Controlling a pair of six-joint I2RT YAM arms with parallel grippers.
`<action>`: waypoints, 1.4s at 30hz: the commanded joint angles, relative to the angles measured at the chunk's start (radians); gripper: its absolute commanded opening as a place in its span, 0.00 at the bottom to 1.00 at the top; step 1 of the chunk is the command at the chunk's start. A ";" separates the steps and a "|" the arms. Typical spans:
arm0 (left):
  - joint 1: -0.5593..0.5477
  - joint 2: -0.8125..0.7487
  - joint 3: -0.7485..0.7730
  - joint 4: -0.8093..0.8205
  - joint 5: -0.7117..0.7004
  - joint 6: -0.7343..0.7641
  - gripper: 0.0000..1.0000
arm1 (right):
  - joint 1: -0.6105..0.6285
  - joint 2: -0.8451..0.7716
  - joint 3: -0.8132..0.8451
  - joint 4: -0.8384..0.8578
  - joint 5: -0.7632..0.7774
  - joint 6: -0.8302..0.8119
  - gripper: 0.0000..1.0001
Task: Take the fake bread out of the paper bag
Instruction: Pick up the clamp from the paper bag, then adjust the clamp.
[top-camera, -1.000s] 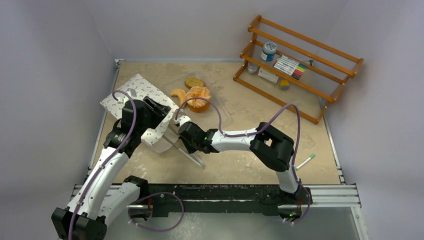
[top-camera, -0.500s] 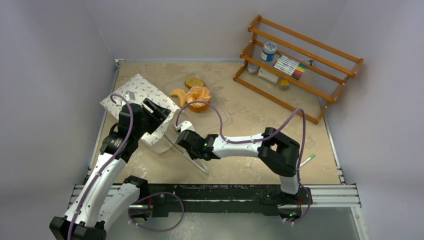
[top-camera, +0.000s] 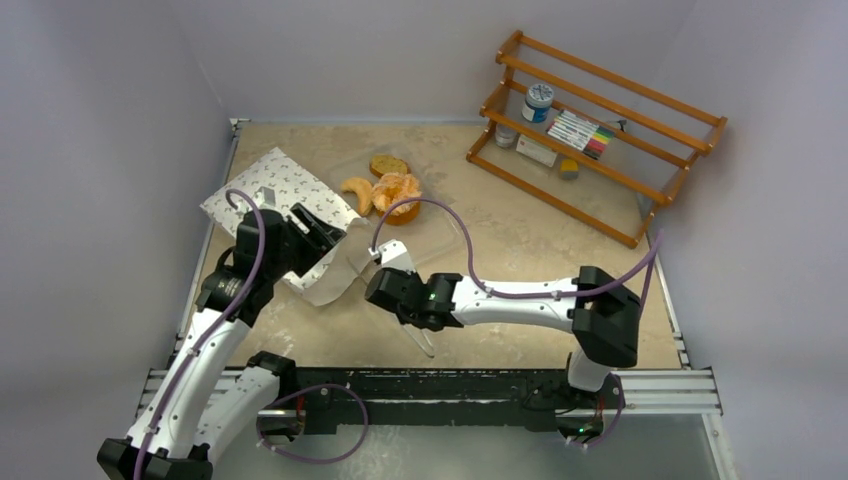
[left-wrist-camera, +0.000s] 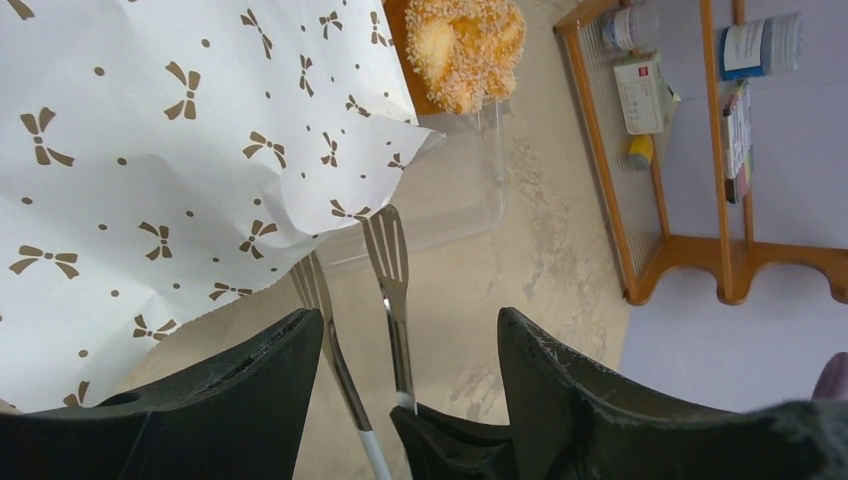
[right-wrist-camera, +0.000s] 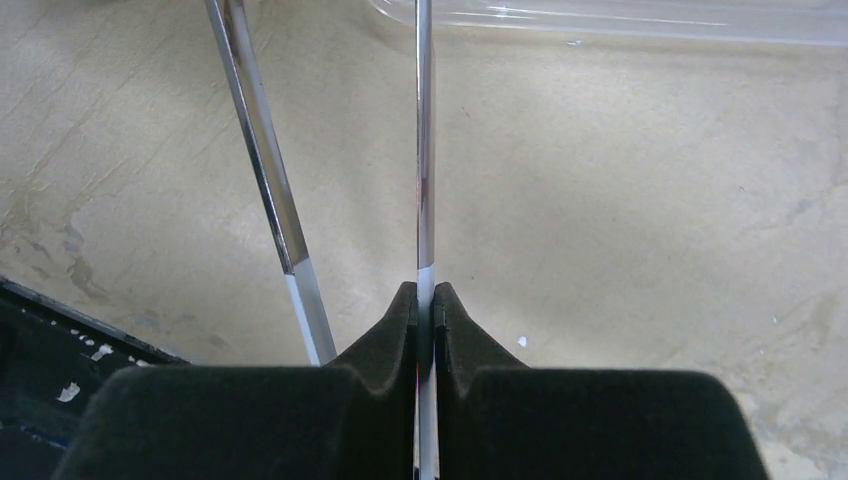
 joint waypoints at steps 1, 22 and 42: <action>-0.004 0.015 0.041 0.006 0.074 0.034 0.64 | 0.024 -0.069 0.026 -0.090 0.096 0.064 0.00; -0.017 0.117 0.022 0.034 0.198 0.046 0.64 | 0.069 -0.120 0.183 -0.253 0.212 0.085 0.00; -0.048 0.166 -0.009 0.105 0.219 0.044 0.27 | 0.093 -0.097 0.307 -0.359 0.299 0.100 0.00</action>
